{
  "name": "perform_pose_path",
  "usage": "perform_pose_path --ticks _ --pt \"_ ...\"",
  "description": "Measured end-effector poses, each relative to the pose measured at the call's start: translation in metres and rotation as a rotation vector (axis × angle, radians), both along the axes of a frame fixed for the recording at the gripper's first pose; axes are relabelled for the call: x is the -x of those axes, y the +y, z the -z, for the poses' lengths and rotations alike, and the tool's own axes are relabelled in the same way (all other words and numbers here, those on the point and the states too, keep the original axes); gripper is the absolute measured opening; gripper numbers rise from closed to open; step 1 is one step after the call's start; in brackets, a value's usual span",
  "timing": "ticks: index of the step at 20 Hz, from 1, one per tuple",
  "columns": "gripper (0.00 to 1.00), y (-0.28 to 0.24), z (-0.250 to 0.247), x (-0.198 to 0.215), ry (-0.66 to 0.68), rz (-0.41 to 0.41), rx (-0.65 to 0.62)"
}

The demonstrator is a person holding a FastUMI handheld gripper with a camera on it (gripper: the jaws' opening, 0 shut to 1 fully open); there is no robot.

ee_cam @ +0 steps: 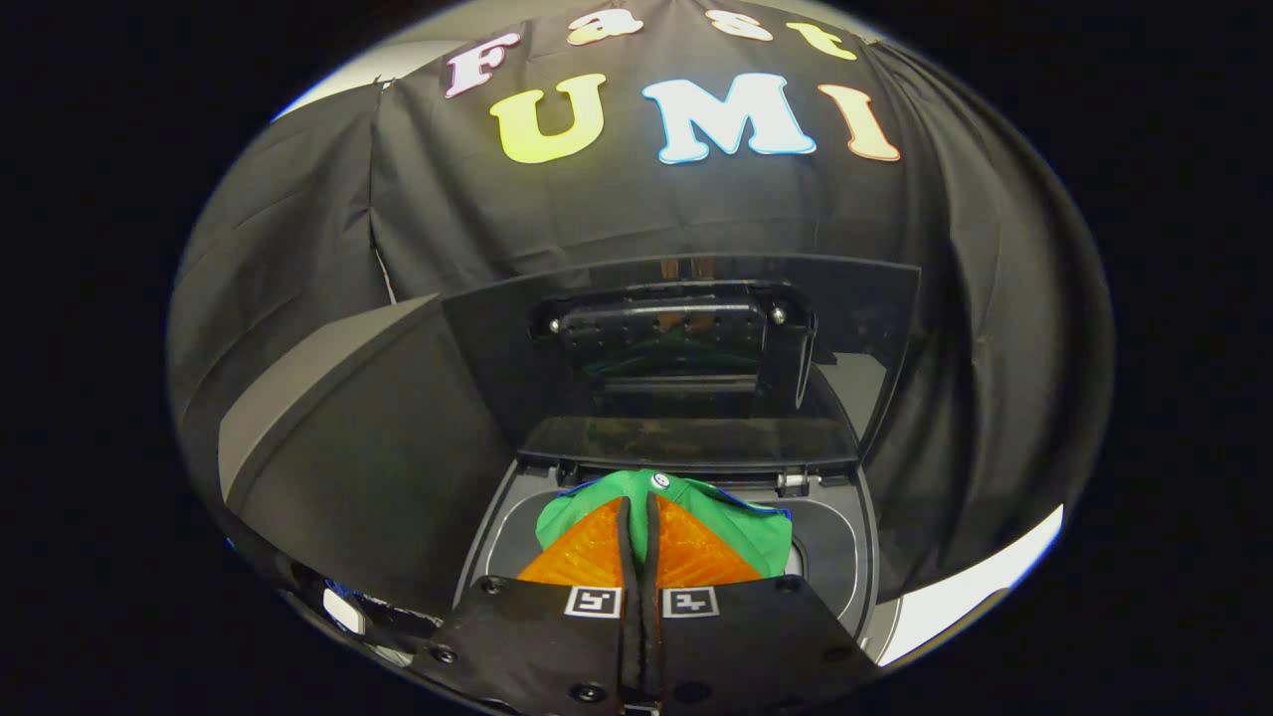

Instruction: Put the clothes into the washing machine and then close the washing machine lid.

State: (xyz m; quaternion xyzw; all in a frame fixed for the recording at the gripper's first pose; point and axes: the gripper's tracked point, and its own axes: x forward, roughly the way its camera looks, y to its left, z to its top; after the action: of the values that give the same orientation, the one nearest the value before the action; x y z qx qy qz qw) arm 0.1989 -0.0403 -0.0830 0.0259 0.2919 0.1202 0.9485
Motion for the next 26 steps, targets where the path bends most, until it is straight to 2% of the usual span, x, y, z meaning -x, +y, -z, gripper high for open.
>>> perform_pose_path --ticks 2,7,8,21,26 --pt "0.05 -0.002 0.009 0.001 0.017 0.002 0.009" --pt "1.00 -0.004 0.004 -0.002 -0.035 0.013 0.043" --pt "0.97 -0.005 -0.001 -0.003 -0.050 0.018 0.054" --pt "0.97 0.008 -0.141 -0.058 -0.476 0.061 0.032" --pt "0.97 0.010 -0.153 -0.098 -0.497 0.090 0.015"
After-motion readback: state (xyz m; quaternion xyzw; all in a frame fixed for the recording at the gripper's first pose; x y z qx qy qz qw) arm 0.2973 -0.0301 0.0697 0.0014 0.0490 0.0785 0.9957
